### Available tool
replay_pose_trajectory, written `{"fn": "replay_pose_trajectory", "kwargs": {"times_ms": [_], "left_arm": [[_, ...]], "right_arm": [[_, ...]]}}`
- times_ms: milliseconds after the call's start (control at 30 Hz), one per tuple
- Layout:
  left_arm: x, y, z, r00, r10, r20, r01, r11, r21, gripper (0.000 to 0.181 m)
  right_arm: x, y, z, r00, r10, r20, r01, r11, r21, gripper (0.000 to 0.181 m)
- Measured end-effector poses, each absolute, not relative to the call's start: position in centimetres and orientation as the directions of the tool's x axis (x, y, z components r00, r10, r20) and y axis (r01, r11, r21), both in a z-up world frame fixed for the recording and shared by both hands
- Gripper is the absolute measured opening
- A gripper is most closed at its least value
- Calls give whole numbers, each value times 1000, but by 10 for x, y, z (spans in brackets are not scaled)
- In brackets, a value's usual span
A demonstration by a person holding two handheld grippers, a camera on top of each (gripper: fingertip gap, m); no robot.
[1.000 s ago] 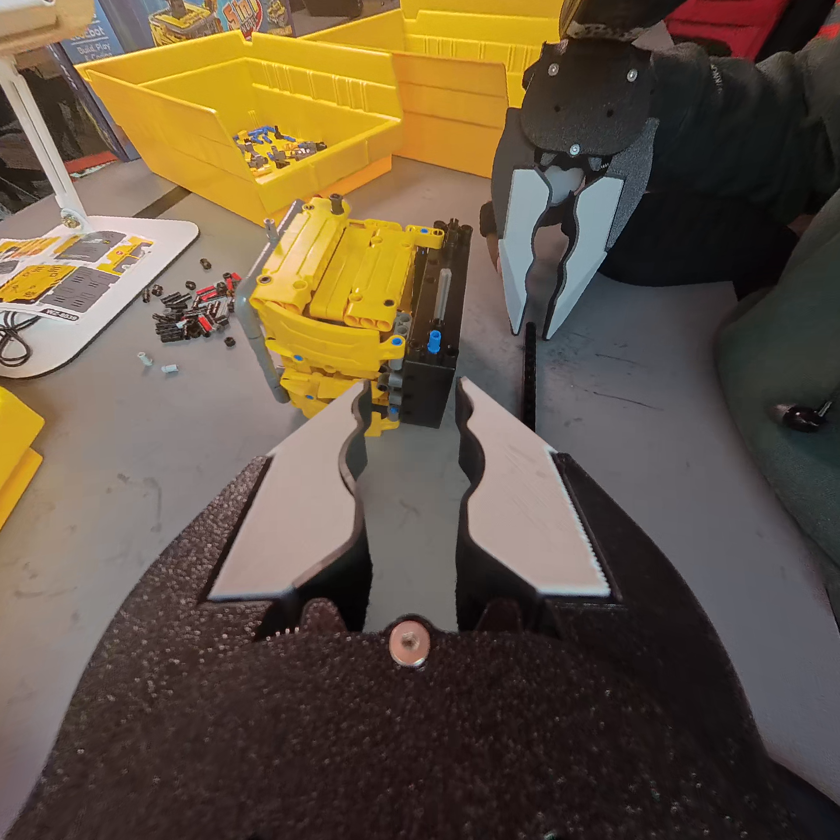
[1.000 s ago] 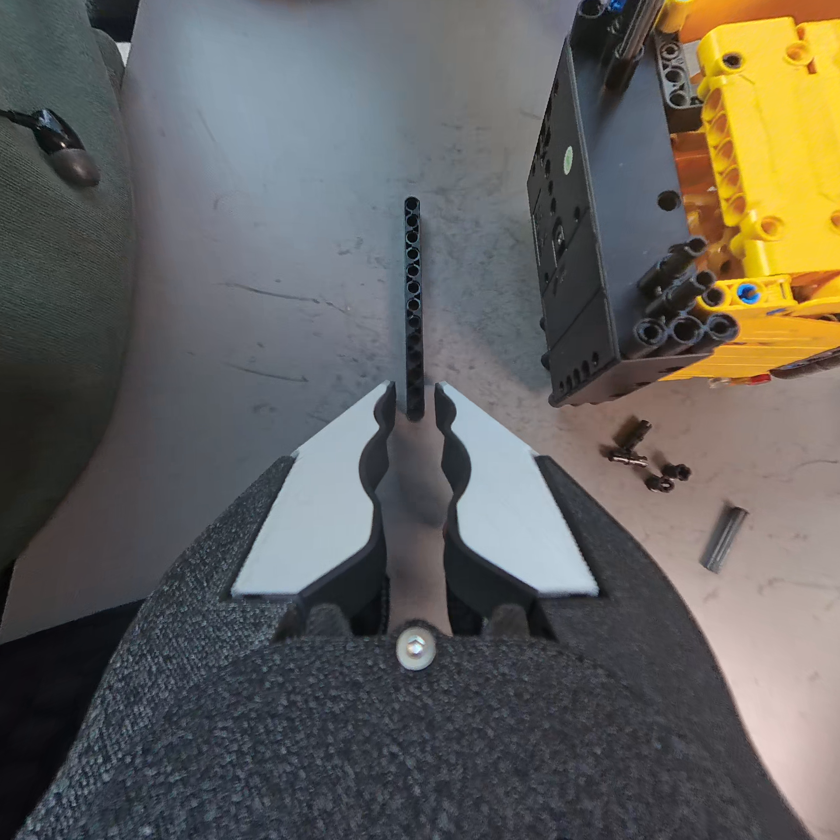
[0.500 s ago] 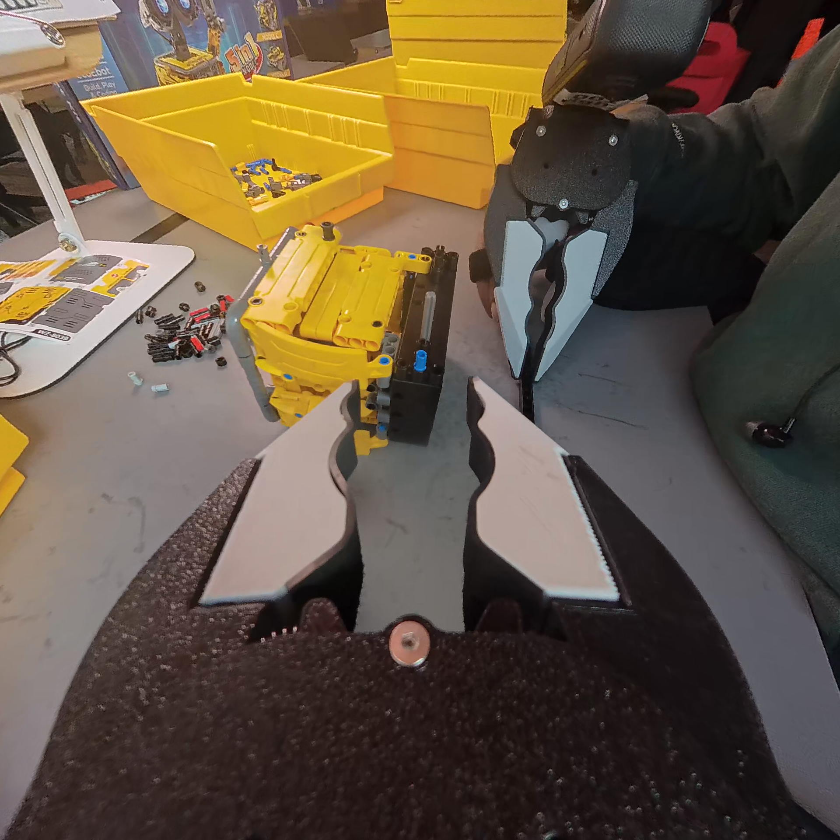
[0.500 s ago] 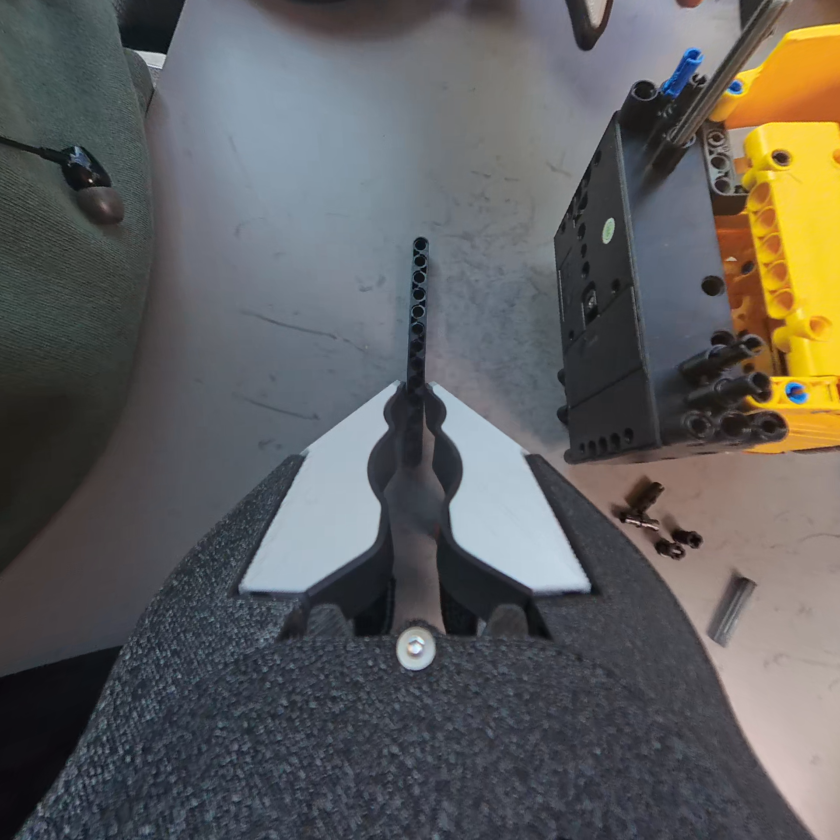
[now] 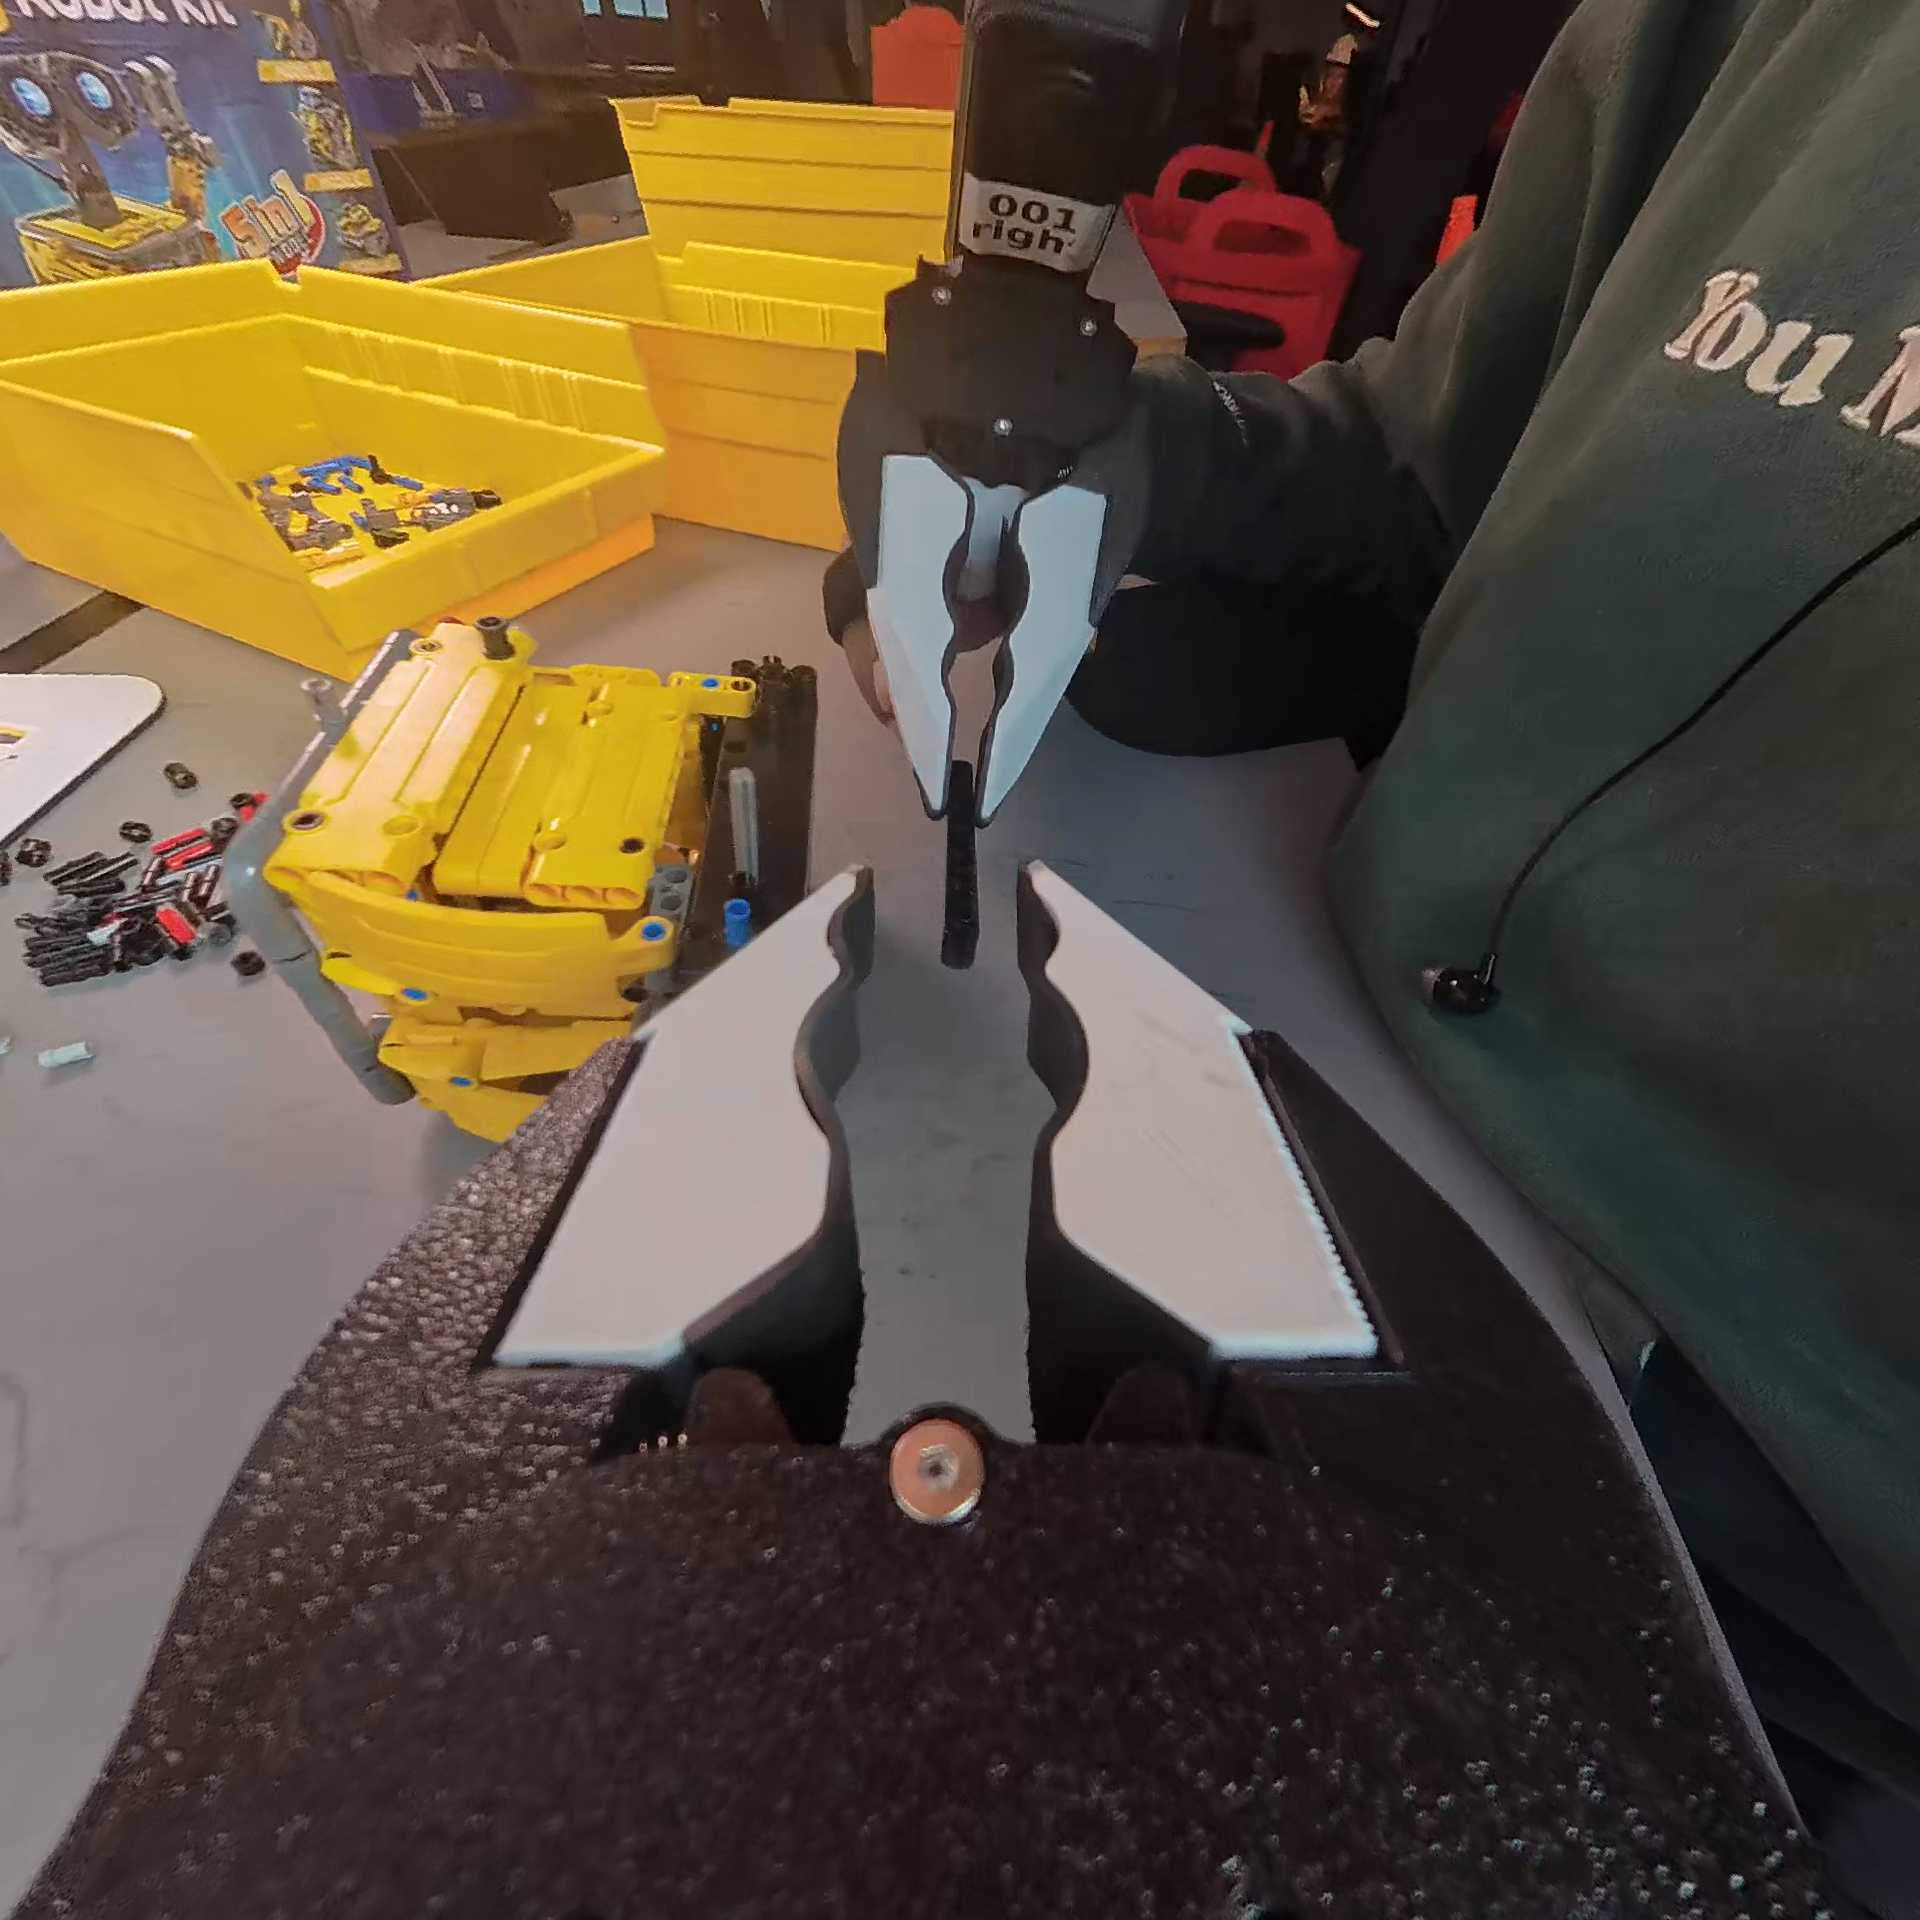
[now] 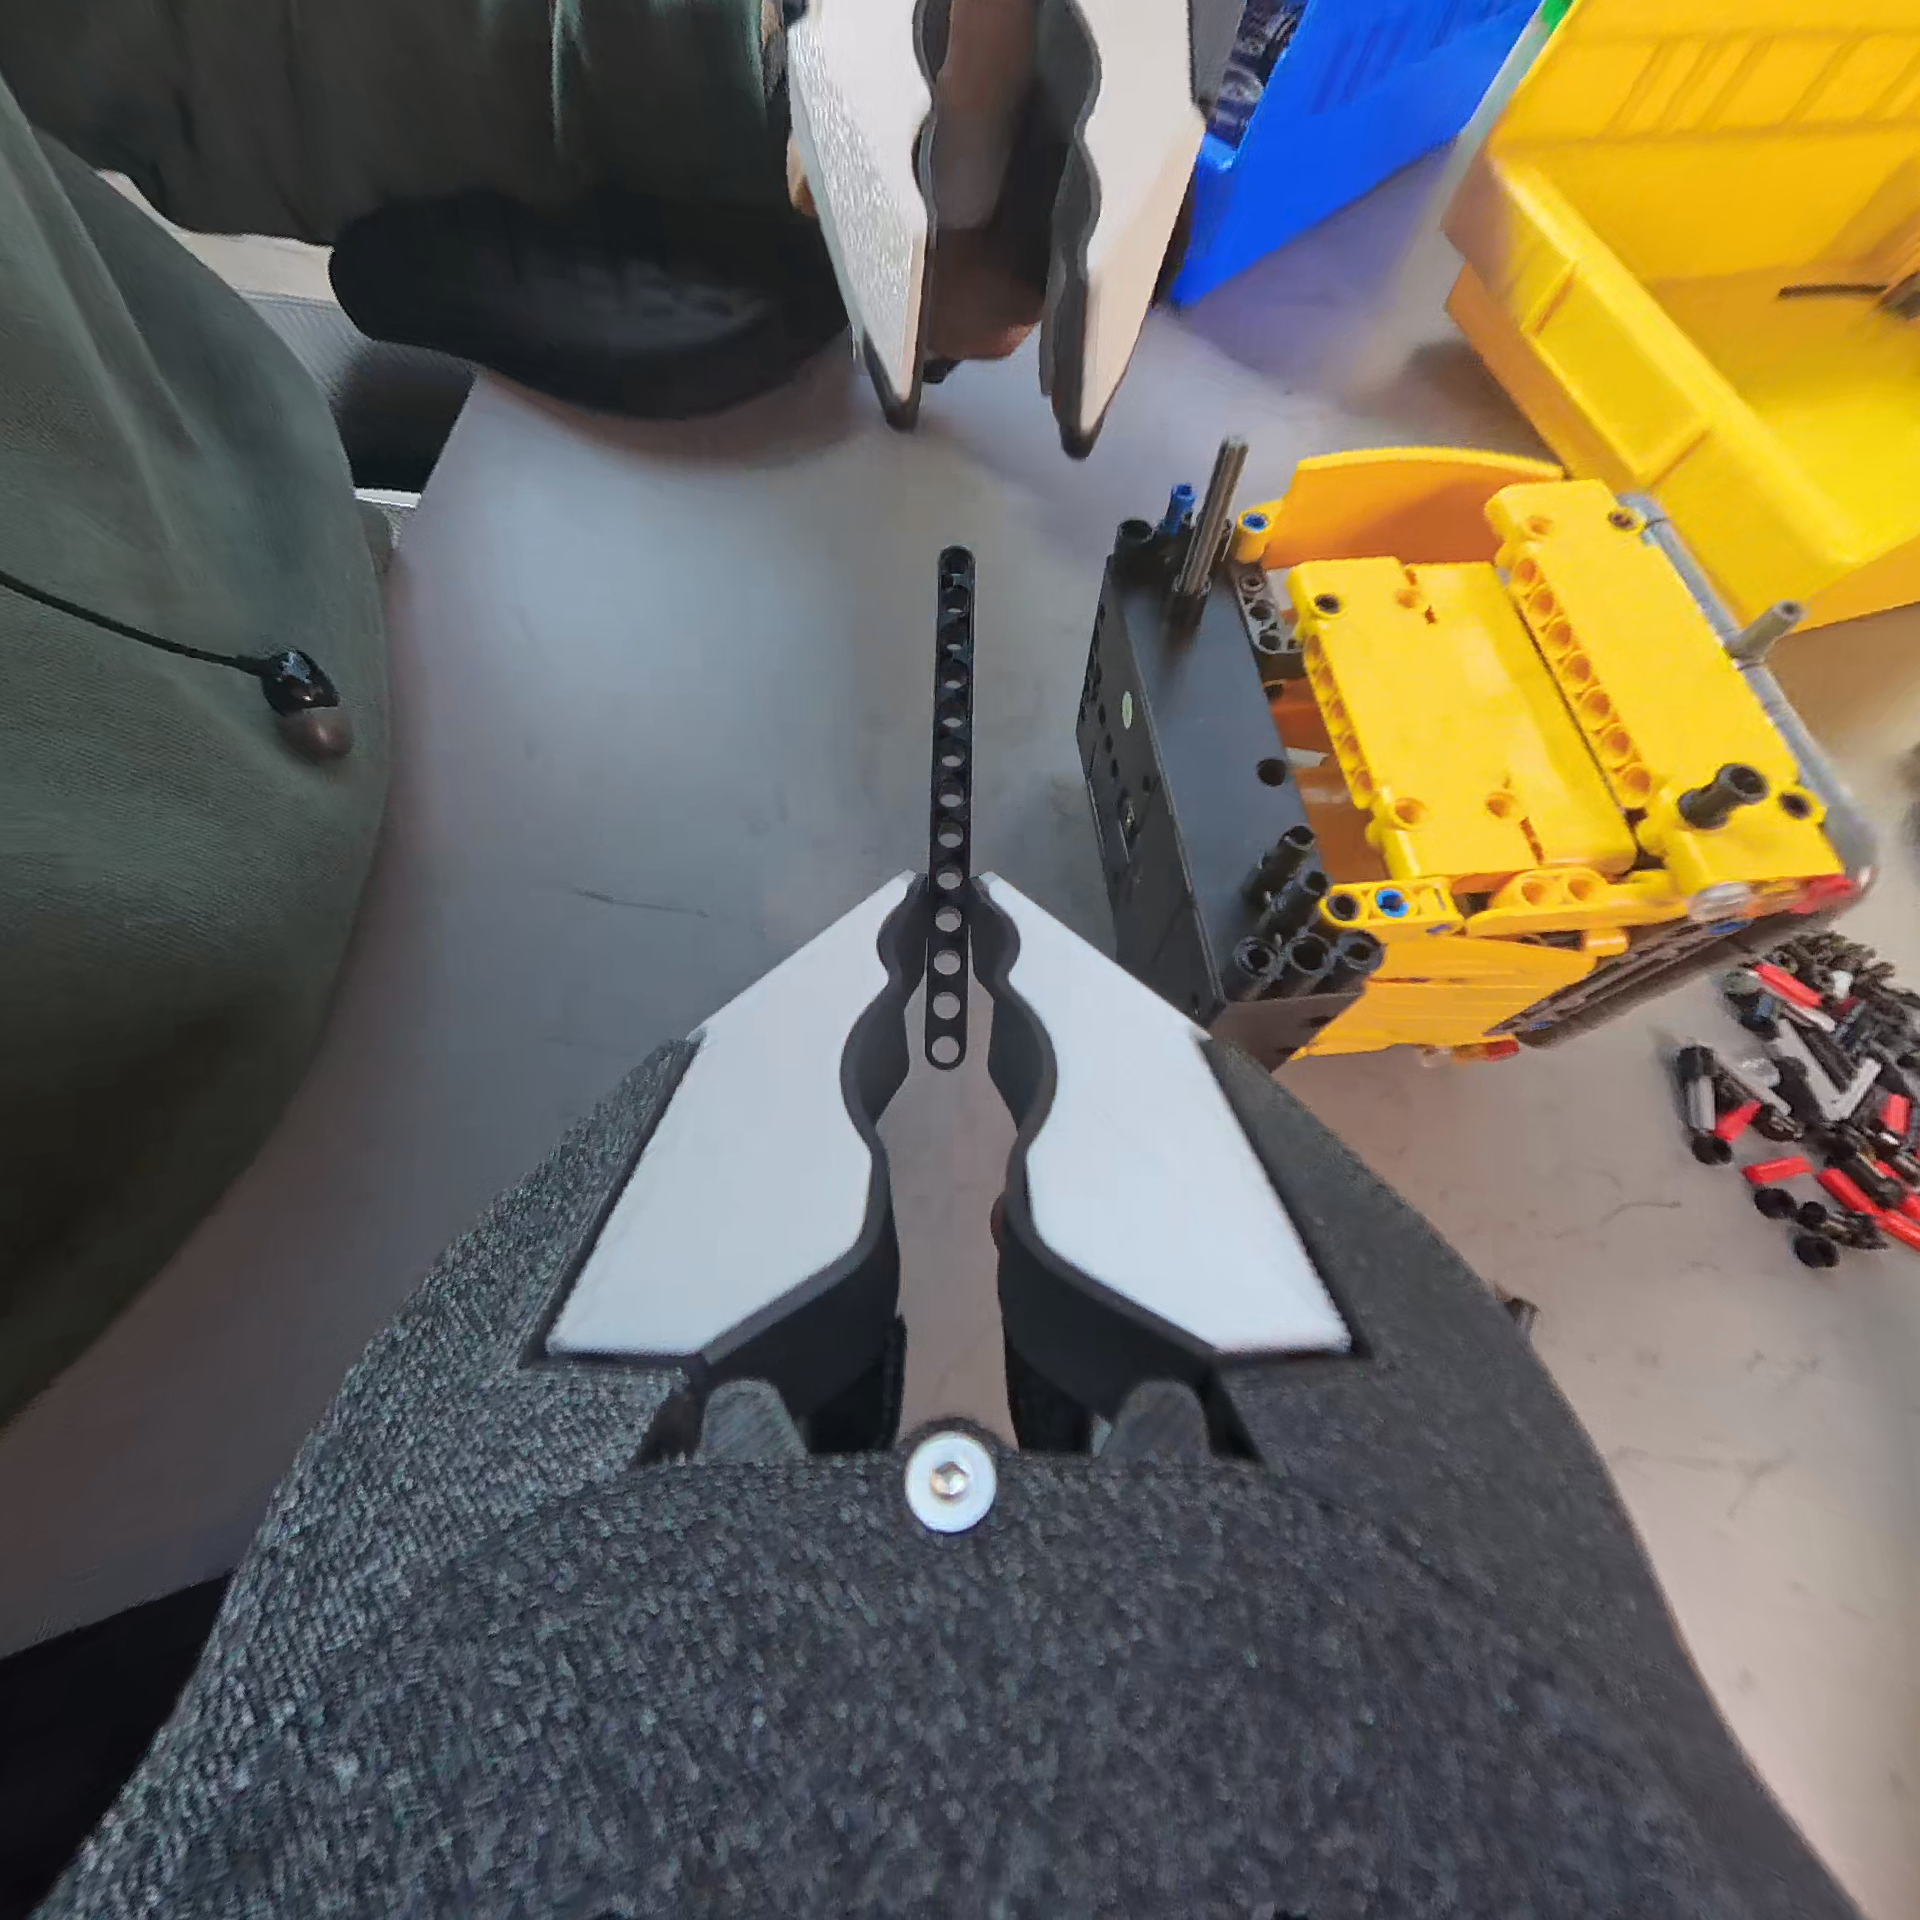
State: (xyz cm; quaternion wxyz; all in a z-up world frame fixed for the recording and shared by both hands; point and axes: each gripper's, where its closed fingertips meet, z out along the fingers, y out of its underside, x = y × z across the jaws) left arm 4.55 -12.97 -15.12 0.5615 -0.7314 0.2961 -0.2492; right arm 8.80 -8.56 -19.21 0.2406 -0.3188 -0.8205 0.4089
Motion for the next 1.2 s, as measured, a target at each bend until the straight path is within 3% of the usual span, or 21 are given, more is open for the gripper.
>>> {"fn": "replay_pose_trajectory", "kwargs": {"times_ms": [100,300,533,600,667,1200], "left_arm": [[56,-129,-158,687,-727,20,-188,-204,-961,25],[66,-125,-183,688,-724,-51,-330,-249,-911,1],[74,-128,-188,659,-752,-24,-329,-260,-908,20],[75,-126,-191,666,-745,-36,-345,-264,-901,20],[75,-124,-198,670,-741,-51,-373,-276,-886,6],[72,-117,-188,687,-709,-161,-413,-198,-889,6]], "right_arm": [[89,-91,-192,-691,707,151,314,481,-819,7],[90,-101,-197,-708,691,145,314,492,-812,7],[88,-92,-201,-685,714,144,346,493,-798,8],[90,-93,-204,-698,701,147,344,508,-790,7],[91,-98,-206,-708,692,142,343,512,-788,7],[86,-97,-190,-689,698,193,247,476,-844,13]]}}
